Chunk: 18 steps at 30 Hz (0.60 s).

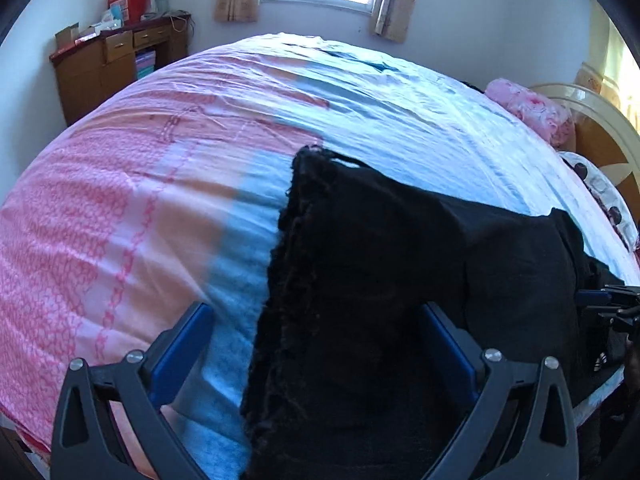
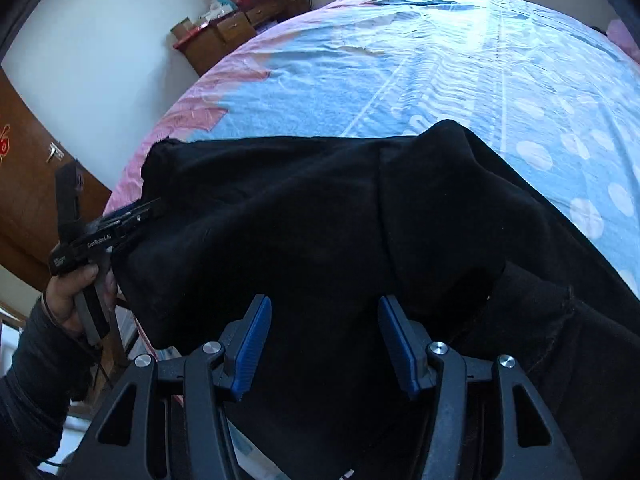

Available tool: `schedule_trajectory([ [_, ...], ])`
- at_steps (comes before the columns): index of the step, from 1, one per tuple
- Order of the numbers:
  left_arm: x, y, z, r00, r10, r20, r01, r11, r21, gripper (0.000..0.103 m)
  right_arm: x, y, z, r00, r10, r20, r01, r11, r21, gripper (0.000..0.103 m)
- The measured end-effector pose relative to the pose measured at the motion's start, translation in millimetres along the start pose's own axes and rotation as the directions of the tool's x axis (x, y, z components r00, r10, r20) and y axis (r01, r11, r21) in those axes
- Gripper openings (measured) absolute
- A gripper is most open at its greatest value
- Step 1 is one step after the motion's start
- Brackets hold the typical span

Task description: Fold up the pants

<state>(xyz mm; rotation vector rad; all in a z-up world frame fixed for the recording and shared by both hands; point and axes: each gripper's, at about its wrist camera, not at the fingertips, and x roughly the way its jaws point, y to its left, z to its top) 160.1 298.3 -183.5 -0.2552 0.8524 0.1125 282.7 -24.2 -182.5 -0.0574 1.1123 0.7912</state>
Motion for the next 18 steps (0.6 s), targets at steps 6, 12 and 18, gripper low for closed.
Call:
schedule_trajectory([
  [6, 2, -9, 5, 1.0, -0.025, -0.002, 0.025, 0.997, 0.07, 0.093, -1, 2, -4, 0.999, -0.038, 0.014, 0.039, 0.999, -0.033, 0.058],
  [12, -3, -17, 8, 0.998, -0.062, -0.001, 0.062, 0.993, 0.105, 0.073, -25, 46, -4, 0.99, 0.005, 0.144, 0.011, 0.993, -0.114, 0.058],
  [18, -17, -9, 11, 0.999, -0.013, 0.043, 0.01, 0.997, 0.077, 0.093, 43, 81, -8, 0.988, 0.144, -0.056, -0.152, 0.974, -0.168, 0.059],
])
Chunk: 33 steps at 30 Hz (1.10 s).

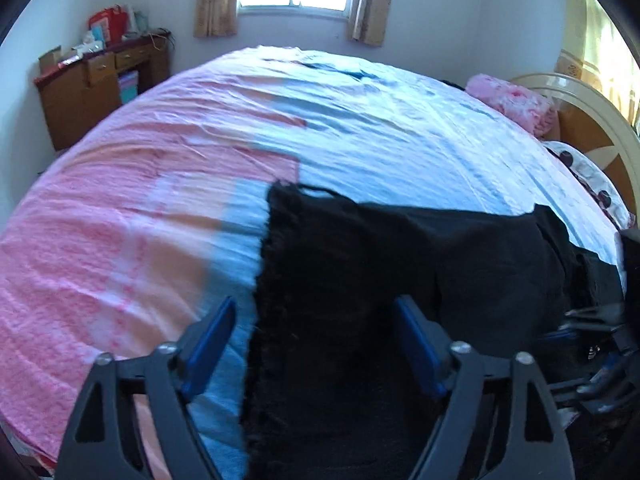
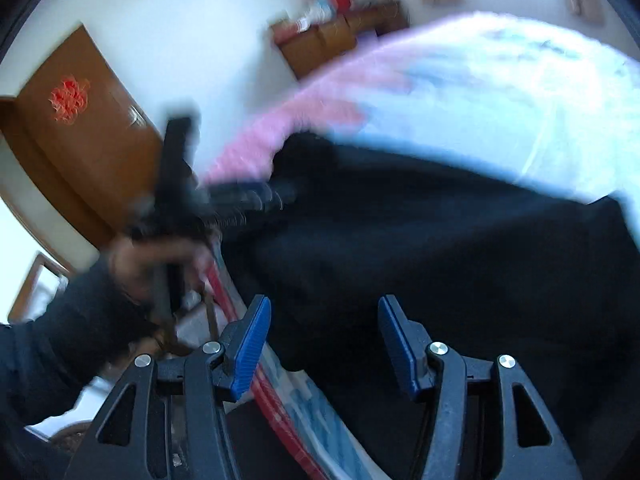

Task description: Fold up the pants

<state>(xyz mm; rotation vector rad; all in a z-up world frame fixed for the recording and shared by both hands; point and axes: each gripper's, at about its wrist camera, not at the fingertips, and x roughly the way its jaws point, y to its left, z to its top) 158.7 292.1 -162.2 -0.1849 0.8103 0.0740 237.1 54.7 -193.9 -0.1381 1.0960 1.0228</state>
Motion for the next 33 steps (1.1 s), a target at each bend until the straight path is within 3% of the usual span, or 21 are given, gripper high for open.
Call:
schedule_trajectory([
  [2, -1, 1, -1, 1.0, -0.024, 0.005, 0.024, 1.0, -0.01, 0.097, -4, -4, 0, 0.997, 0.047, 0.054, -0.047, 0.999, 0.007, 0.066],
  [4, 7, 1, -2, 0.997, -0.065, -0.033, 0.064, 0.998, -0.013, 0.097, -12, -5, -2, 0.996, 0.065, 0.064, -0.065, 0.998, 0.009, 0.065],
  [6, 22, -3, -6, 0.994, -0.071, -0.079, 0.071, 0.997, -0.003, 0.099, -20, -8, -6, 0.996, 0.052, 0.078, -0.054, 0.998, 0.023, 0.065],
  [8, 27, -8, -4, 0.995, -0.063, -0.071, 0.065, 0.998, 0.025, 0.102, -30, -10, -12, 0.994, 0.036, 0.1, -0.04, 0.998, 0.038, 0.065],
  [11, 31, -6, 4, 0.993, -0.085, -0.083, 0.084, 0.996, -0.015, 0.101, -45, -11, -21, 0.991, 0.019, 0.136, -0.026, 0.998, 0.05, 0.065],
  [13, 33, -7, 9, 0.992, -0.082, -0.092, 0.081, 0.997, -0.006, 0.091, -53, -13, -28, 0.986, 0.015, 0.165, -0.025, 0.998, 0.058, 0.065],
  [15, 29, -12, 11, 0.99, -0.1, -0.104, 0.102, 0.995, 0.02, 0.063, -57, -13, -33, 0.983, 0.011, 0.186, -0.024, 0.997, 0.069, 0.065],
  [16, 26, -15, 12, 0.987, -0.116, -0.109, 0.119, 0.993, 0.024, 0.054, -62, -14, -38, 0.98, 0.015, 0.2, -0.031, 0.997, 0.076, 0.065],
  [19, 16, -23, 12, 0.987, -0.116, -0.113, 0.12, 0.992, 0.027, 0.041, -71, -12, -46, 0.973, 0.013, 0.229, -0.032, 0.996, 0.081, 0.065],
  [21, 5, -20, 14, 0.99, -0.112, -0.087, 0.111, 0.994, -0.015, 0.026, -74, -12, -45, 0.969, 0.003, 0.246, -0.024, 0.997, 0.079, 0.065],
  [24, -15, -14, 18, 0.982, -0.18, -0.052, 0.174, 0.98, -0.097, 0.018, -84, -13, -46, 0.963, -0.017, 0.269, -0.005, 0.997, 0.083, 0.065],
  [33, -58, -46, 35, 0.966, -0.257, 0.005, 0.257, 0.961, -0.099, 0.012, -106, -42, -60, 0.941, -0.083, 0.327, 0.012, 0.977, 0.212, 0.065],
])
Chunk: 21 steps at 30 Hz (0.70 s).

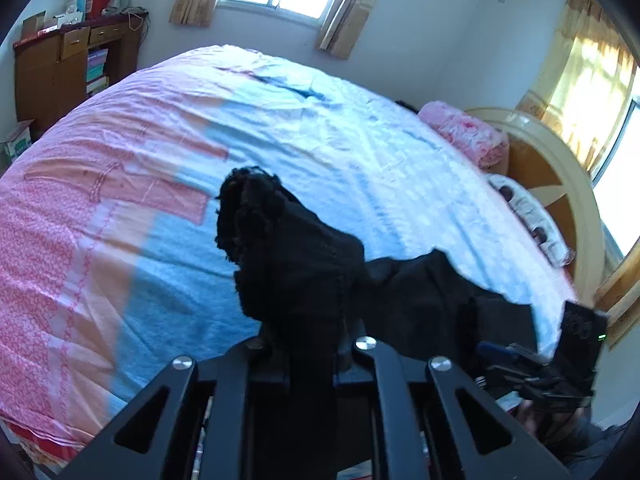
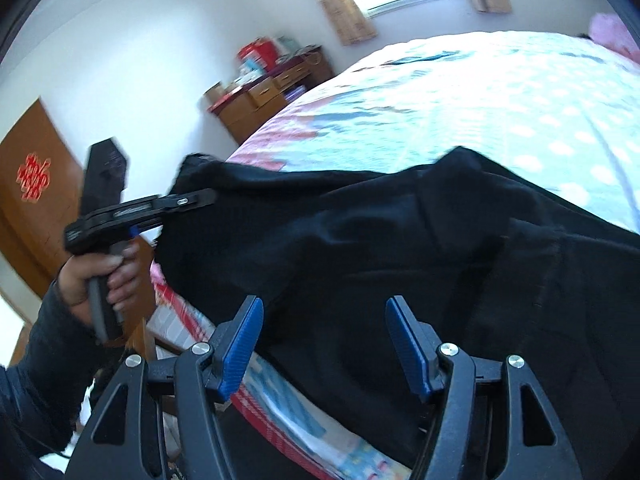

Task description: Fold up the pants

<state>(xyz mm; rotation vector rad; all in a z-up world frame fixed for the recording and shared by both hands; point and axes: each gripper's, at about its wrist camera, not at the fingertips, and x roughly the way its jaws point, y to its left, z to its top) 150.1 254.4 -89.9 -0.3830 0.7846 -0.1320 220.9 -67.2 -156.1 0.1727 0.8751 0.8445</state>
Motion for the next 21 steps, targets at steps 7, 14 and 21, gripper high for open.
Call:
schedule_trajectory([
  [7, -17, -58, 15, 0.994, -0.102, 0.039, 0.1, 0.994, 0.053, 0.011, -34, -27, 0, 0.995, -0.068, 0.066, 0.063, 0.995, 0.077, 0.065],
  [14, -4, -169, 32, 0.956, -0.292, 0.006, 0.287, 0.942, 0.174, 0.011, -97, -70, -10, 0.971, -0.182, 0.157, 0.147, 0.967, 0.208, 0.065],
  [21, 47, -267, 30, 0.909, -0.398, -0.124, 0.417, 0.874, 0.249, 0.011, -173, -124, -26, 0.904, -0.349, 0.248, 0.241, 0.893, 0.38, 0.065],
])
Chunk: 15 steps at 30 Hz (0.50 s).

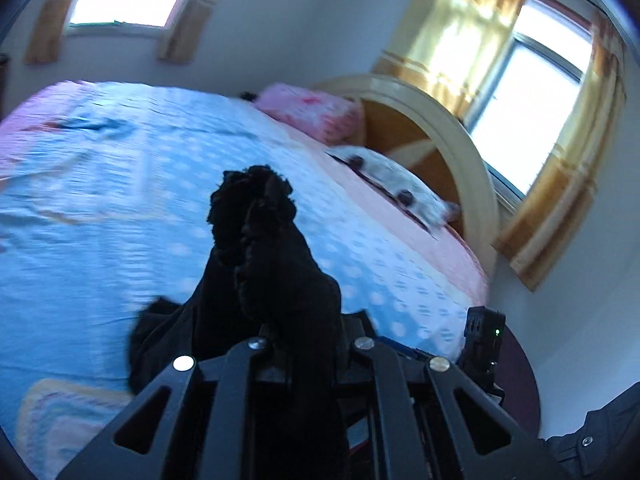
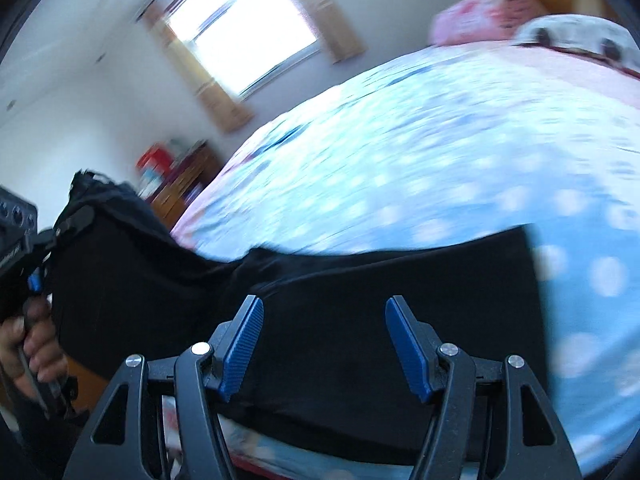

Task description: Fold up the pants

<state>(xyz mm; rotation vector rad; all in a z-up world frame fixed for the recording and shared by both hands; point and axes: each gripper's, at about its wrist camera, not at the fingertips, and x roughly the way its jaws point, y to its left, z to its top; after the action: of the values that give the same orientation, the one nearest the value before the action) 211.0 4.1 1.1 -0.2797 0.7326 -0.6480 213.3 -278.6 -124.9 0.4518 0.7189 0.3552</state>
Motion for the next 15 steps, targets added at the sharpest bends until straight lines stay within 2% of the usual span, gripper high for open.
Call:
schedule_trajectory([
  [3, 37, -19, -2, 0.997, -0.036, -0.062, 0.037, 0.999, 0.024, 0.011, -18, -33, 5, 0.997, -0.062, 0.05, 0.057, 0.995, 0.084, 0.065],
  [8, 107, -48, -19, 0.984, -0.025, -0.176, 0.041, 0.995, 0.089, 0.013, -36, -68, 10, 0.991, -0.105, 0.085, 0.089, 0.98, 0.178, 0.065],
  [10, 128, -57, -30, 0.977, 0.0, -0.215, 0.028, 0.992, 0.124, 0.02, -40, -75, 12, 0.988, -0.122, 0.094, 0.102, 0.977, 0.189, 0.065],
  [12, 149, -64, -44, 0.964, -0.002, -0.265, 0.04, 0.989, 0.14, 0.043, -44, -84, 15, 0.985, -0.137, 0.106, 0.114, 0.973, 0.202, 0.065],
  [14, 158, -70, -56, 0.955, 0.014, -0.295, 0.032, 0.988, 0.151, 0.051, -45, -91, 14, 0.984, -0.145, 0.102, 0.12, 0.969, 0.215, 0.065],
  [15, 154, -72, -59, 0.957, -0.008, -0.291, 0.055, 0.987, 0.151, 0.052, -50, -93, 11, 0.984, -0.146, 0.1, 0.121, 0.968, 0.219, 0.066],
])
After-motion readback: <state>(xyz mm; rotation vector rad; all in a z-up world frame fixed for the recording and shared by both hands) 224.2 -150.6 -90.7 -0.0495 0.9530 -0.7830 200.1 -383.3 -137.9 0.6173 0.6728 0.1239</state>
